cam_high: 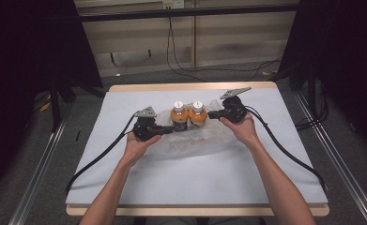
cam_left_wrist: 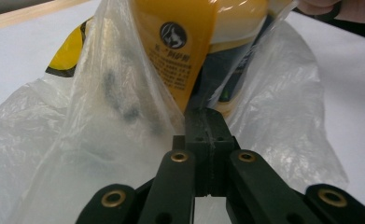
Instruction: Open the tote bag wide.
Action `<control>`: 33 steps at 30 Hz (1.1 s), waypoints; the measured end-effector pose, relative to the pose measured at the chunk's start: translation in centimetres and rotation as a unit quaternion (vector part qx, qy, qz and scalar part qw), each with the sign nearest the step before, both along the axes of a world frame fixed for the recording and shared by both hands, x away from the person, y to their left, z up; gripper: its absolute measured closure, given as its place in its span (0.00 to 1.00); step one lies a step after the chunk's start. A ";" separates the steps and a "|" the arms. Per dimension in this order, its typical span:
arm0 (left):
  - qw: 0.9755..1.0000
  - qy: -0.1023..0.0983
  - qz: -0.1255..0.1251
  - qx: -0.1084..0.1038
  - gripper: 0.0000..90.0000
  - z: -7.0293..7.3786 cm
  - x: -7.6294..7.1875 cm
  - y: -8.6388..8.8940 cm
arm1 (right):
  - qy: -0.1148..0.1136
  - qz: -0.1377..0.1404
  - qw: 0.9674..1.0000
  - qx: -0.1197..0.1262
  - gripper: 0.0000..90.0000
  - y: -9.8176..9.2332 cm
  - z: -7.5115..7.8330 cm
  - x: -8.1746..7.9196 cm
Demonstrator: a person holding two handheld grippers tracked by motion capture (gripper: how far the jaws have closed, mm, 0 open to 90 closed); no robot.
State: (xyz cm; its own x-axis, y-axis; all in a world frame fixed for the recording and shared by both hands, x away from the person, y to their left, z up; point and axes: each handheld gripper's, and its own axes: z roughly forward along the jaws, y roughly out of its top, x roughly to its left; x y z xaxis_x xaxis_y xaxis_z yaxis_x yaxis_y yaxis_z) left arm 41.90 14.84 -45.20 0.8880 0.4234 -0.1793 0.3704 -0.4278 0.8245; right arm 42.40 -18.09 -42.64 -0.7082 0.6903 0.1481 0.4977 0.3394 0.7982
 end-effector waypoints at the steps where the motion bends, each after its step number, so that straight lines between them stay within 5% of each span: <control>1: 1.000 0.000 0.003 0.002 1.00 -0.2 0.0 -0.1 | 0.004 0.002 1.000 0.003 1.00 0.1 -0.2 0.1; 4: 1.000 0.003 0.004 0.029 1.00 -1.0 0.1 -0.4 | 0.014 0.007 1.000 -0.010 1.00 0.6 -1.1 0.2; 11: 0.999 0.005 0.008 0.054 1.00 -1.9 0.2 -0.6 | 0.036 0.013 0.998 -0.055 1.00 1.5 -3.4 0.3; 12: 0.997 0.001 0.003 0.074 1.00 -2.3 0.3 -0.7 | 0.040 0.013 0.997 -0.059 1.00 1.6 -3.7 0.3; 19: 0.995 -0.005 0.012 0.099 1.00 -2.8 0.4 -0.7 | 0.049 0.019 0.993 -0.103 1.00 1.9 -5.0 0.4; 20: 0.992 -0.013 0.013 0.124 1.00 -3.0 0.5 -0.6 | 0.048 0.019 0.992 -0.113 1.00 1.8 -5.2 0.4; 22: 0.993 -0.006 0.015 0.118 1.00 -3.0 0.6 -0.5 | 0.044 0.020 0.992 -0.117 1.00 1.8 -5.2 0.3; 24: 0.988 -0.013 0.016 0.151 1.00 -2.6 0.9 0.0 | 0.033 0.015 0.989 -0.143 1.00 1.5 -5.0 0.3; 27: 0.988 -0.016 0.019 0.150 1.00 -2.6 0.9 0.0 | 0.030 0.009 0.987 -0.156 1.00 1.1 -4.9 0.3; 31: 0.982 -0.030 0.011 0.188 1.00 -2.2 1.0 0.6 | 0.026 0.005 0.983 -0.182 1.00 0.0 -4.7 0.1; 33: 0.982 -0.031 0.012 0.186 1.00 -2.2 1.0 0.7 | 0.027 0.006 0.980 -0.195 1.00 -0.2 -4.5 0.0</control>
